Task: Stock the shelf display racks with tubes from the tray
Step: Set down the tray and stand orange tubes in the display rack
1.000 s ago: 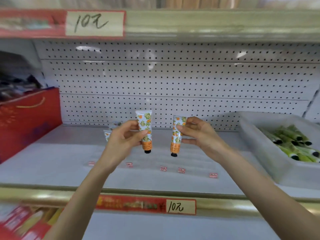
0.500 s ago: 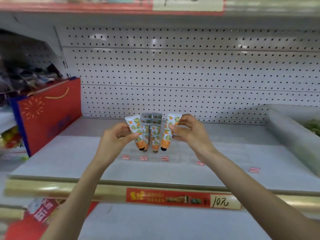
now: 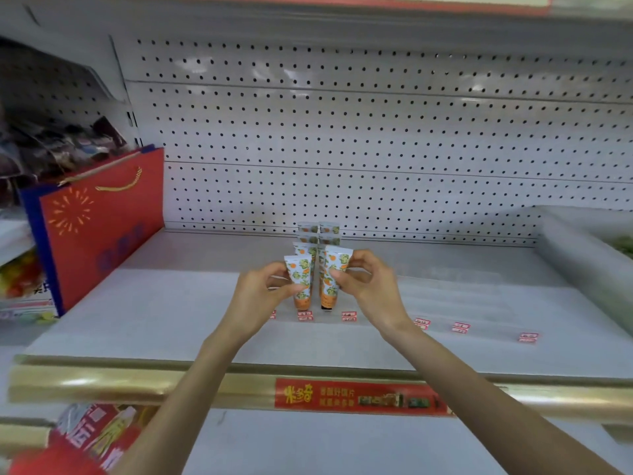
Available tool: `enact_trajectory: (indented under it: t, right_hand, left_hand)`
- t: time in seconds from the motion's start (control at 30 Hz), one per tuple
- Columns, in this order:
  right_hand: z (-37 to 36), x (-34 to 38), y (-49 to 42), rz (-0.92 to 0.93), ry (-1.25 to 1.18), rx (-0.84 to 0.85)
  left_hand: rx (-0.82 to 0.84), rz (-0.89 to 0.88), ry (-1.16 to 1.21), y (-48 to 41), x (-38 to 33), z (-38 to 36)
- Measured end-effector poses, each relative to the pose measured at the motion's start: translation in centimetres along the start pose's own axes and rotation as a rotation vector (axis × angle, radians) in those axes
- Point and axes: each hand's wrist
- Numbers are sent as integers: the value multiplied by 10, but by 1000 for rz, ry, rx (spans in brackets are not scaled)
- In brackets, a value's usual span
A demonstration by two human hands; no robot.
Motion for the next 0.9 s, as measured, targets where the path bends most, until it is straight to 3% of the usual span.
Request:
enact_trajectory:
  t: [0.9]
  right_hand:
    - [3,-11,0,46,138,61]
  left_hand:
    - [9,-33,-62,-1,1,-5]
Point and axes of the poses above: each hand's wrist, its own y-axis away from the middle knuckle, its own z-axis out of the back of the hand, x = y × z, and after that the axes turned 1 degree about -z, right-handed
